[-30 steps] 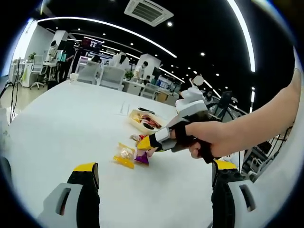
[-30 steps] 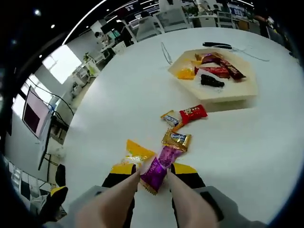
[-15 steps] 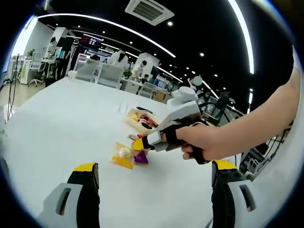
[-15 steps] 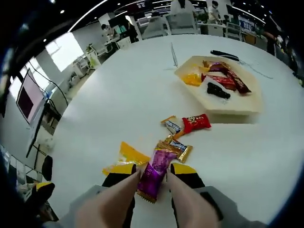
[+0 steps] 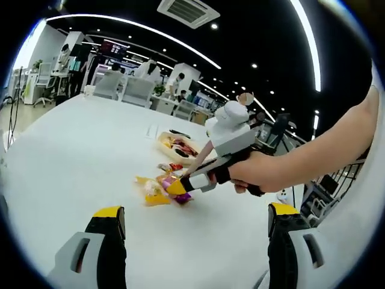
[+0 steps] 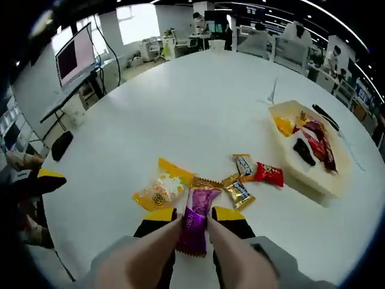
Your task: Place the target food into the container with the food tongs after gripping and lifting it, then release it inside without dropping or visibly crushing the food.
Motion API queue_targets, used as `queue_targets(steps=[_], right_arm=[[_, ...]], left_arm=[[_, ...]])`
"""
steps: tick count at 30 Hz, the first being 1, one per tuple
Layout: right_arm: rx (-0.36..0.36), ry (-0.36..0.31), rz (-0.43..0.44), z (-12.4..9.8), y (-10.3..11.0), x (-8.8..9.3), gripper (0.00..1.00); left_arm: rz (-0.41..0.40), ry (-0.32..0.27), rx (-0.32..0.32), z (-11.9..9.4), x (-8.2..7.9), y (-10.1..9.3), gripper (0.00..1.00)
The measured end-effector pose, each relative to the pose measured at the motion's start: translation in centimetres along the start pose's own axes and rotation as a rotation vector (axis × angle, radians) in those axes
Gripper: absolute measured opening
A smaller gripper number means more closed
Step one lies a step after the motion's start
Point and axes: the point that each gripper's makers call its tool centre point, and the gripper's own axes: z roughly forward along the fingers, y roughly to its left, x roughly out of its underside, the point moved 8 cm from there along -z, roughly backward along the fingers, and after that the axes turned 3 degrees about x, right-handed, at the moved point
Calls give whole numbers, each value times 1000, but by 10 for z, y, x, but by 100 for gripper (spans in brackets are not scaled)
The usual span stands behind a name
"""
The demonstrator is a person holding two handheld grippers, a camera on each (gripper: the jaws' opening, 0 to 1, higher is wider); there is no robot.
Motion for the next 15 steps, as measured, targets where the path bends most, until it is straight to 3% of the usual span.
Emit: queue_targets(steps=[1, 2, 6, 8, 10, 12, 15], right_arm=[[-30, 0, -38, -3, -1, 4, 22], [-14, -3, -113, -9, -8, 12, 22], [-3, 26, -83, -24, -29, 25, 22], [3, 34, -6, -30, -43, 30, 23], [50, -28, 34, -38, -52, 29, 25], [43, -37, 79, -42, -54, 29, 26], [58, -24, -2, -40, -54, 28, 27]], left_arm=[[0, 1, 0, 0, 0, 0, 99], [-1, 3, -2, -1, -1, 2, 99], [-19, -18, -15, -5, -4, 6, 99], [-24, -19, -17, -5, -5, 6, 99], [-15, -20, -14, -5, -7, 4, 99], [-10, -17, -11, -4, -8, 2, 99], [-19, -18, -17, -3, -5, 3, 99]])
